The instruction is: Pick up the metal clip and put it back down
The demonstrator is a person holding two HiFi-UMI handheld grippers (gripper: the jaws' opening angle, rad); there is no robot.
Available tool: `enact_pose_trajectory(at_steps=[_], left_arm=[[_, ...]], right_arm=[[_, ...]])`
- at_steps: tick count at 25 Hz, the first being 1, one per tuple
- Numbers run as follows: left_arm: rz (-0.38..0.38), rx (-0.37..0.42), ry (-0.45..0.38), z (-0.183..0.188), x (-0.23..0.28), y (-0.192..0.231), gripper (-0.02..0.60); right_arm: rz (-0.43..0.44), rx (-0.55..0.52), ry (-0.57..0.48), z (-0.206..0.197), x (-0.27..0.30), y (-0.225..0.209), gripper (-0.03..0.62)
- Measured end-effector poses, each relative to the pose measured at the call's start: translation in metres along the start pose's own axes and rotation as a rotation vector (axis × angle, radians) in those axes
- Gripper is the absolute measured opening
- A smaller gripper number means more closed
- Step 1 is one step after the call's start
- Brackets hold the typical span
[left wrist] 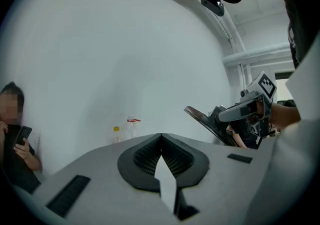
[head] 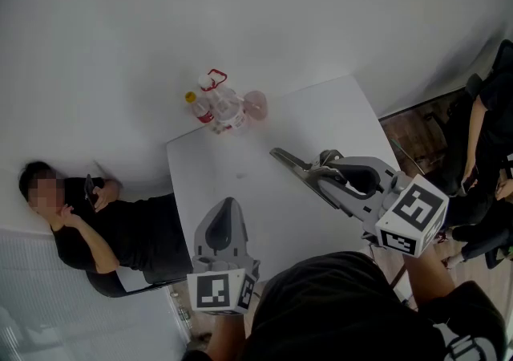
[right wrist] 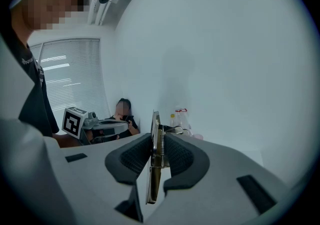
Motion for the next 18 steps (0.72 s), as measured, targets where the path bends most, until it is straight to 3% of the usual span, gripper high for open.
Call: enact_pose_trajectory(at_steps=[18], left_arm=[[0.011,-0.014,0.072,0.0017,-0.0004,-0.0038,0.02]], right_arm=[[0.055,0.049,0.062,-0.0043,0.0062,-0.0013,0.095]])
Point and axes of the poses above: the fingertips, and each gripper's own axes: x forward along the fingers, y to its left, z out of its top, the point moved 3 cm from there along -x, backward along the fingers, and after that the axes turned 7 degrees about y, right-handed, at the moved point
